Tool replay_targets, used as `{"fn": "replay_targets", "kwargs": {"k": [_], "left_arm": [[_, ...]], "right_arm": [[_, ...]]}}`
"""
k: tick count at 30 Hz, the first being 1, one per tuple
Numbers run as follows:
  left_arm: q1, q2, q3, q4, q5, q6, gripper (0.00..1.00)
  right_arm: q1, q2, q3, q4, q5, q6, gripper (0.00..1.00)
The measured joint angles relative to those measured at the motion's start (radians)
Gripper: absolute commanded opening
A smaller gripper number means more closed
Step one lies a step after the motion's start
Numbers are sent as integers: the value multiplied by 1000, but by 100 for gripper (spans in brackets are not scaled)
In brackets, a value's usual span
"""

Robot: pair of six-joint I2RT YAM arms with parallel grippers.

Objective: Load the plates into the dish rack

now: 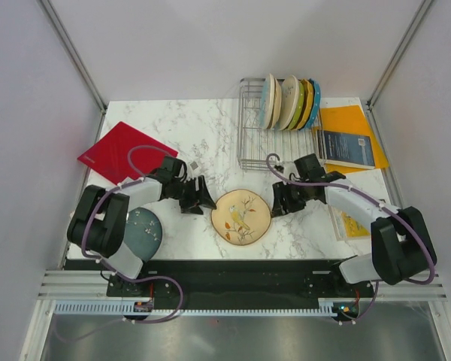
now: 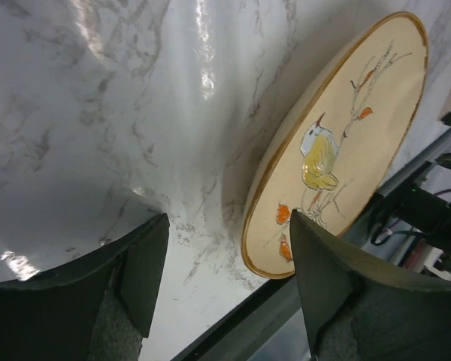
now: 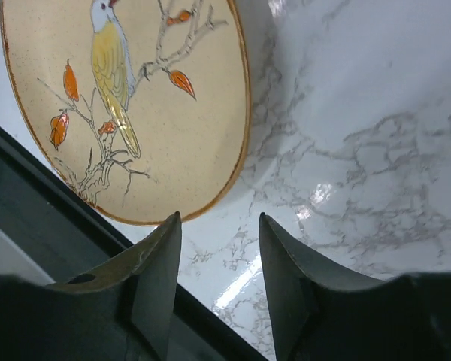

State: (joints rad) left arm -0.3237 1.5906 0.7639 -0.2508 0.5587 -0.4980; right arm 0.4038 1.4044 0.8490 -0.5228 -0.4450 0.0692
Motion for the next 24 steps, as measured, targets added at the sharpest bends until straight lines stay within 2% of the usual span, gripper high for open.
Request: {"fn": "replay_targets", "kwargs": {"k": [4, 9, 10, 12, 16, 24], "left_arm": [[-23, 58, 30, 29, 43, -11, 61], [-67, 122, 39, 81, 93, -27, 30], [-74, 137, 39, 86, 100, -26, 16], [-78, 160, 40, 92, 119, -31, 3], [-78, 174, 50, 102, 181, -14, 2], [-79, 198, 65, 108, 204, 2, 2]], "right_arm": [[-119, 5, -100, 9, -101, 59, 62], [-182, 7, -196, 87, -198, 131, 62], [-185, 12, -210, 106, -224, 146, 62], [-188, 24, -224, 138, -263, 170, 62], [-214, 68, -275, 274, -335, 262, 62], [-236, 195, -308, 474, -473, 429, 61]]}}
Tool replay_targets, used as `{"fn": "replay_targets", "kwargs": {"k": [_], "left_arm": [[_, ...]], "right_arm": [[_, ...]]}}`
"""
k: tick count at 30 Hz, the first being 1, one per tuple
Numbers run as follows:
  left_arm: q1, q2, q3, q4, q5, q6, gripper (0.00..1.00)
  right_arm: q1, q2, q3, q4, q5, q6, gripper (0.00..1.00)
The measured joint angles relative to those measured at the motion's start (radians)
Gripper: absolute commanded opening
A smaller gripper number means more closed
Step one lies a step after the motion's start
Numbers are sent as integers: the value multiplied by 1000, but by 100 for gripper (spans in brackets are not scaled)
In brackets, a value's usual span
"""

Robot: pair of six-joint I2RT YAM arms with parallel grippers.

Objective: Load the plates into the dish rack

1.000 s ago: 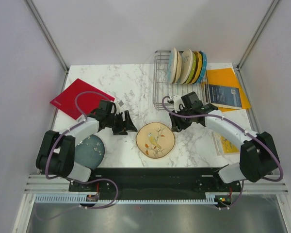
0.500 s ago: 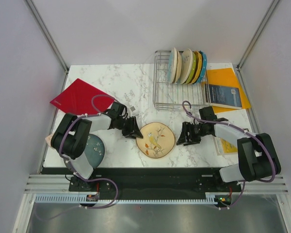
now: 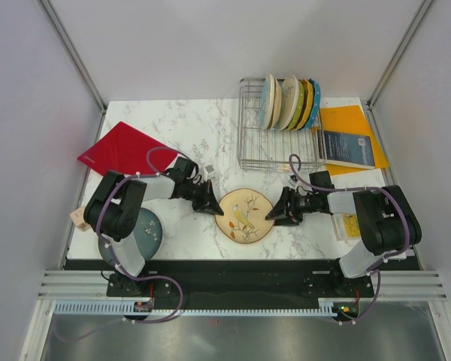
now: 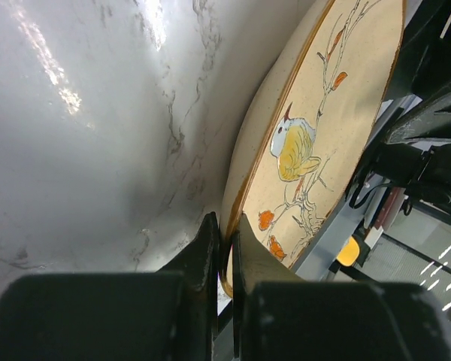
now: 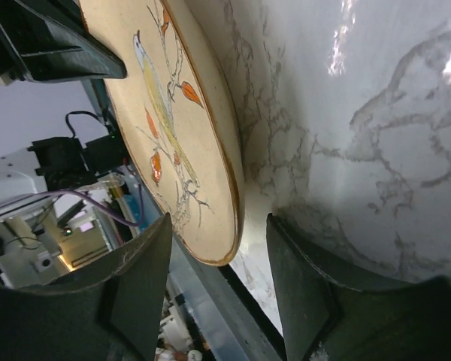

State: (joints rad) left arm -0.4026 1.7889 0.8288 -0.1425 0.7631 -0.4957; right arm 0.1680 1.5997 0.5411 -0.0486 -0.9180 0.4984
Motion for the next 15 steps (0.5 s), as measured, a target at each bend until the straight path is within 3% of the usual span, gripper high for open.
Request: {"fn": "replay_targets", "kwargs": {"k": [8, 11, 13, 14, 15], "left_arm": [[-33, 0, 2, 17, -4, -1, 2], [-34, 0, 3, 15, -10, -2, 9], [-33, 2, 5, 10, -19, -3, 21], [-33, 2, 6, 9, -23, -3, 27], [-33, 2, 8, 7, -29, -3, 38]], "right_arm": [[34, 107, 25, 147, -66, 117, 57], [41, 108, 24, 151, -49, 126, 41], [44, 108, 24, 144, -24, 120, 23], [45, 107, 24, 136, -7, 108, 7], [46, 105, 23, 127, 11, 98, 0]]}}
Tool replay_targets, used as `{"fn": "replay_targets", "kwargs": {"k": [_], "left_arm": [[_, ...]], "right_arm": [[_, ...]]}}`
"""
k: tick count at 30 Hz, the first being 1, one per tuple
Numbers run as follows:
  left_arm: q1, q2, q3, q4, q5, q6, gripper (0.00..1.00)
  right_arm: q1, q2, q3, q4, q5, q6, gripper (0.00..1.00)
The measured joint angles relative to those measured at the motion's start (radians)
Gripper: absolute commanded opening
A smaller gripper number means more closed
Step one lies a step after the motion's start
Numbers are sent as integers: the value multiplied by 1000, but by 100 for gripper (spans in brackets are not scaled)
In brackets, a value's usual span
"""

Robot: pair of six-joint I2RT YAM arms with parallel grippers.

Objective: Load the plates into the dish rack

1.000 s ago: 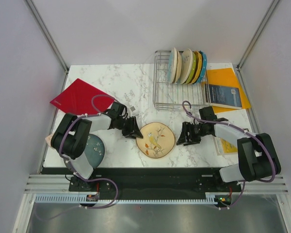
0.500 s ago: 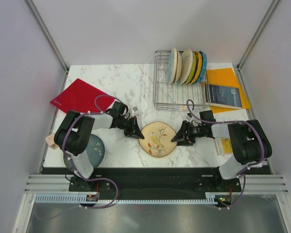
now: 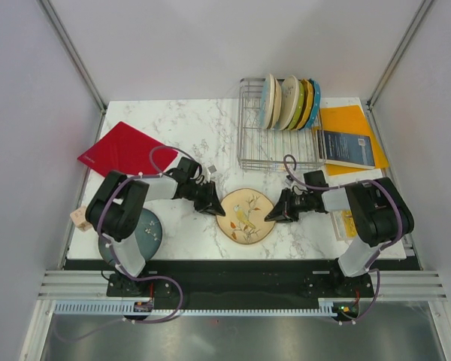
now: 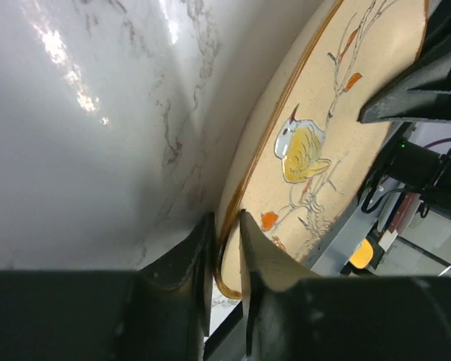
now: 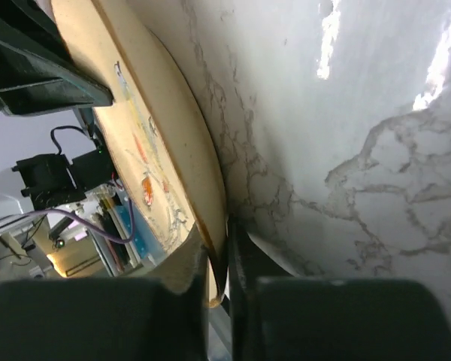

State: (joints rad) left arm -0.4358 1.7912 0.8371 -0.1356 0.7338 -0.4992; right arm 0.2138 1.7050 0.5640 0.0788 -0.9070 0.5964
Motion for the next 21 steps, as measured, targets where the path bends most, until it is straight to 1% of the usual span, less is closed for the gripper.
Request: {"fn": "replay_targets", "kwargs": {"k": [2, 3, 5, 6, 7, 8, 9, 11, 14, 17, 18, 19, 20, 21], "left_arm": [[-7, 8, 11, -13, -14, -2, 47], [-13, 9, 25, -25, -11, -3, 55], [-23, 9, 44, -43, -13, -3, 61], [-27, 9, 59, -58, -13, 1, 67], [-28, 6, 69, -72, -17, 6, 70], [-27, 0, 76, -87, -23, 18, 78], [-22, -9, 83, -108, -30, 31, 97], [11, -53, 93, -161, -61, 65, 100], [107, -148, 163, -266, -157, 136, 100], [189, -270, 265, -298, -263, 217, 100], [202, -303, 293, -299, -298, 237, 100], [214, -358, 336, -296, -350, 264, 100], [216, -379, 352, -293, -369, 274, 100], [216, -411, 372, -290, -399, 285, 100]], "right_arm": [[5, -10, 0, -10, 21, -24, 0], [10, -25, 0, -17, 33, -37, 0], [13, -73, 0, -47, 55, -58, 0], [16, -99, 2, -67, 71, -71, 0], [18, -128, 9, -98, 90, -90, 0], [21, -156, 21, -135, 110, -116, 0], [22, -188, 43, -197, 129, -145, 0], [22, -240, 88, -289, 153, -206, 0], [26, -292, 226, -489, 182, -319, 0], [38, -296, 440, -678, 208, -431, 0], [41, -294, 489, -712, 214, -459, 0], [52, -293, 586, -771, 229, -490, 0], [57, -293, 625, -785, 236, -503, 0], [75, -286, 711, -822, 265, -515, 0]]}}
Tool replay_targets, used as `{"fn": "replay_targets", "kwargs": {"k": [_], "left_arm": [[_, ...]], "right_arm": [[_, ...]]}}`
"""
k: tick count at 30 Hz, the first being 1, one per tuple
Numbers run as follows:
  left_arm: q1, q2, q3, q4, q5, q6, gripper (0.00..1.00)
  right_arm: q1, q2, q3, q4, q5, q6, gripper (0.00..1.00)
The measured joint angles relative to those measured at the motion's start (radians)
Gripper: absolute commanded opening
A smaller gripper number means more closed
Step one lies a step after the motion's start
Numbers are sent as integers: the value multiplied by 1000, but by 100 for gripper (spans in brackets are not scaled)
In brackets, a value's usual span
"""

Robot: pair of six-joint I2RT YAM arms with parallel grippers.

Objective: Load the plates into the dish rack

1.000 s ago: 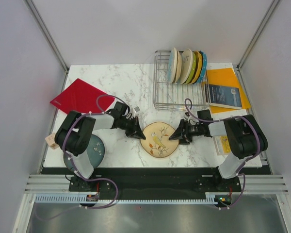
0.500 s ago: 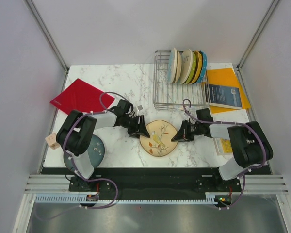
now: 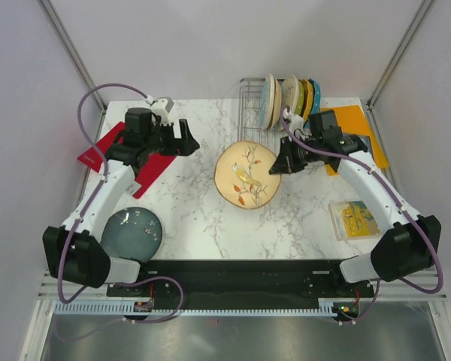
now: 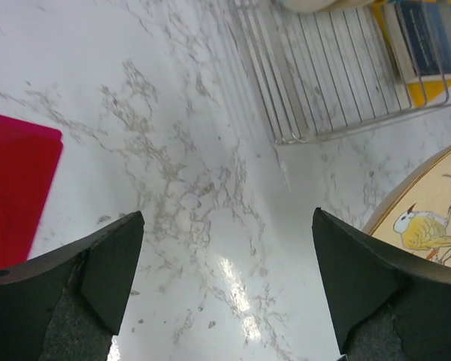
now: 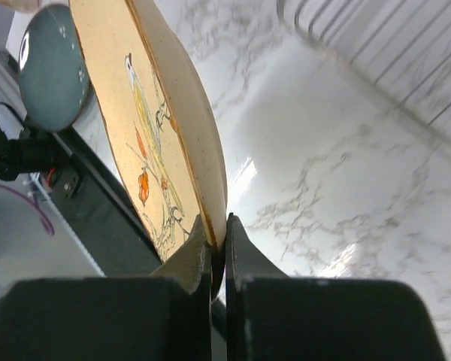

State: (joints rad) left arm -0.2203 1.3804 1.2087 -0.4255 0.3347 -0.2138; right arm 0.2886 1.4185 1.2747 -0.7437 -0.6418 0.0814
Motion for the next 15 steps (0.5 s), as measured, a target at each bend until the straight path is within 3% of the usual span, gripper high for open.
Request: {"fn": "replay_targets", "kwargs": {"k": [3, 7, 11, 15], "left_arm": [[-1, -68, 13, 13, -45, 12, 100], [-1, -116, -41, 9, -50, 11, 99], [2, -183, -142, -1, -45, 9, 100], [24, -258, -216, -8, -37, 1, 99]], "right_arm": [[53, 6, 154, 15, 109, 5, 0], [183, 31, 300, 101, 443, 49, 0], [333, 198, 528, 148, 857, 79, 0], [378, 354, 650, 238, 1127, 102, 0]]}}
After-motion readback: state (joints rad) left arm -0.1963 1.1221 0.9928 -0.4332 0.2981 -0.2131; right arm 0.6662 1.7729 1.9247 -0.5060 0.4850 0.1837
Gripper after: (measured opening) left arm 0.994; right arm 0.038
